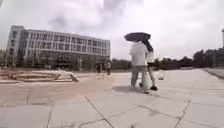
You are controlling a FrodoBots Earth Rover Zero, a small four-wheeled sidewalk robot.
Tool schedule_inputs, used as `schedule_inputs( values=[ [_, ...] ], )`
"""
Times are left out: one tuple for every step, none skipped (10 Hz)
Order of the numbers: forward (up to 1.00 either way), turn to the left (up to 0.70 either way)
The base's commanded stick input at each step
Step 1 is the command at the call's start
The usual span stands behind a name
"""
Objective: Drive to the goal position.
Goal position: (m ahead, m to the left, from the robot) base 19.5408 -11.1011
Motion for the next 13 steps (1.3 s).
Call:
schedule_inputs(
  values=[
    [0.70, 0.00],
    [0.70, 0.00],
    [0.70, 0.00],
    [0.70, 0.00],
    [0.70, 0.00],
    [0.70, 0.00],
    [0.70, 0.00],
    [0.70, 0.00],
    [0.70, 0.00],
    [0.70, 0.00],
    [0.70, 0.00],
    [0.70, 0.00],
    [0.70, 0.00]
  ],
)
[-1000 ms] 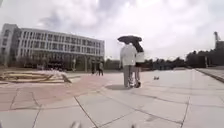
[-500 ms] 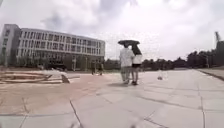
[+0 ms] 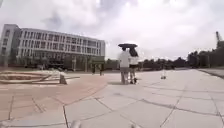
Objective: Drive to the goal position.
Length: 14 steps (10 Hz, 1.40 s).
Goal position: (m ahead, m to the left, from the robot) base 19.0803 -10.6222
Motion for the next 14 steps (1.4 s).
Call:
schedule_inputs(
  values=[
    [0.70, 0.00],
    [0.70, 0.00],
    [0.70, 0.00],
    [0.70, 0.00],
    [0.70, 0.00],
    [0.70, 0.00],
    [0.70, -0.05],
    [0.70, -0.13],
    [0.70, -0.26],
    [0.70, -0.30],
    [0.70, -0.30],
    [0.70, -0.30],
    [0.70, -0.30],
    [0.70, -0.30]
  ],
)
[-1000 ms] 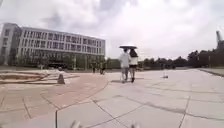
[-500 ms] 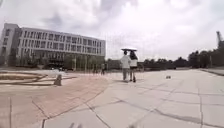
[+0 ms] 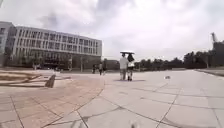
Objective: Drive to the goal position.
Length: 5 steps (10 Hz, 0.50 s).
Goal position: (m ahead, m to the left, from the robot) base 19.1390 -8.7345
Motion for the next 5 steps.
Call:
schedule_inputs(
  values=[
    [0.70, -0.21],
    [0.70, -0.01],
    [0.70, 0.00],
    [0.70, 0.00],
    [0.70, 0.00]
  ],
)
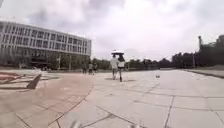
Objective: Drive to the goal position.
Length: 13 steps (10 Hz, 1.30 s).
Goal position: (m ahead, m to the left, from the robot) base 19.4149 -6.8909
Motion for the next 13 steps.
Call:
schedule_inputs(
  values=[
    [0.70, 0.00],
    [0.70, 0.00],
    [0.70, 0.00],
    [0.70, 0.00],
    [0.70, 0.00],
    [0.70, -0.06],
    [0.70, -0.24],
    [0.70, -0.31],
    [0.70, -0.31],
    [0.70, -0.31],
    [0.70, -0.31],
    [0.70, -0.31],
    [0.70, -0.31]
  ],
)
